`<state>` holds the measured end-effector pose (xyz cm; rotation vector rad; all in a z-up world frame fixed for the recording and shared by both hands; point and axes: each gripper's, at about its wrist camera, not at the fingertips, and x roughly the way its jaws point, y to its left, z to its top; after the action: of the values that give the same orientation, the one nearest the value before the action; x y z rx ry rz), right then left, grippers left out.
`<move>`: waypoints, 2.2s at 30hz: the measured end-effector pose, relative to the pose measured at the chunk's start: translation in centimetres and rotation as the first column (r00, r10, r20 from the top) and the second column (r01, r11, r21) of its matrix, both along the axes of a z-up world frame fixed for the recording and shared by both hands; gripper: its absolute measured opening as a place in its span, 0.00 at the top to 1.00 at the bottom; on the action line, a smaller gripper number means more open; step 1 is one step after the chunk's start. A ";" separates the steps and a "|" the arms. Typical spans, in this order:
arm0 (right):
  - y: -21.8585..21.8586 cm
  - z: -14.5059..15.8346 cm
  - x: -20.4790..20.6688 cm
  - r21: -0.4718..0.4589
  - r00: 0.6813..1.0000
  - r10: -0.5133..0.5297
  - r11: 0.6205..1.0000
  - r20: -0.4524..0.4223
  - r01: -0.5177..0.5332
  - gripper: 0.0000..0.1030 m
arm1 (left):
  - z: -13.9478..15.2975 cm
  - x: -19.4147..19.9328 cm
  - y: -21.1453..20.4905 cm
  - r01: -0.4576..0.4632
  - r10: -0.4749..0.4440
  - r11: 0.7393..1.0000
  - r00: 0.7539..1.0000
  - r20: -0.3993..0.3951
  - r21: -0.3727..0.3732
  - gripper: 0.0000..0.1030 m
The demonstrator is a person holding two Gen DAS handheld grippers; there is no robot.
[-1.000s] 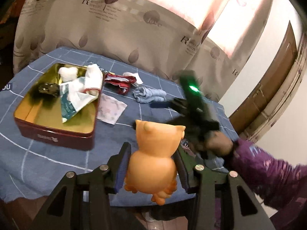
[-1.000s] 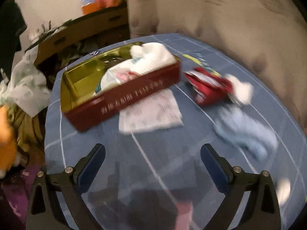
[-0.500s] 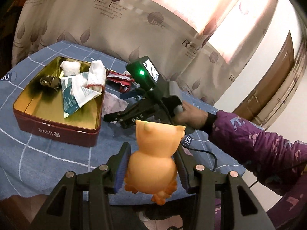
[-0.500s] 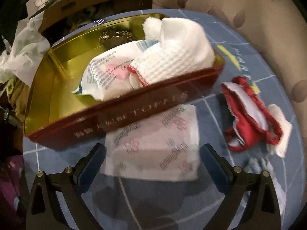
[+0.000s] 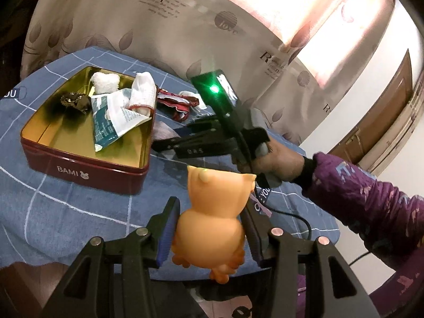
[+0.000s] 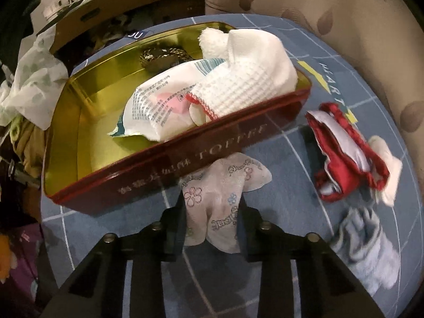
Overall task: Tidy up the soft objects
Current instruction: 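Lift the flowered pad with the right gripper while the left holds the orange toy, then lower the orange toy into the tin and open the left gripper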
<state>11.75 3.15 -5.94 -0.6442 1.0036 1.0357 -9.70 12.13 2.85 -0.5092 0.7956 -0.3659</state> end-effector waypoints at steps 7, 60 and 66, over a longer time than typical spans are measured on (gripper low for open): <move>-4.1 0.8 -0.8 0.039 0.995 -0.102 0.994 -0.014 0.103 0.77 | -0.2 0.1 0.8 -0.016 0.016 1.000 1.000 -0.016 -0.007 0.53; -20.9 -0.7 -7.0 0.298 0.841 -0.539 0.795 -0.052 0.528 0.76 | -1.3 17.6 10.3 -0.242 0.275 0.883 0.961 -0.024 0.402 0.53; -21.0 -0.7 -6.9 0.302 0.840 -0.539 0.792 -0.061 0.531 0.76 | -2.0 19.3 11.0 -0.241 0.291 0.869 0.955 -0.052 0.433 0.52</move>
<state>4.81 -17.85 -6.66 -0.0926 0.8991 0.6483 9.64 23.16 0.85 -0.2253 0.8742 0.0990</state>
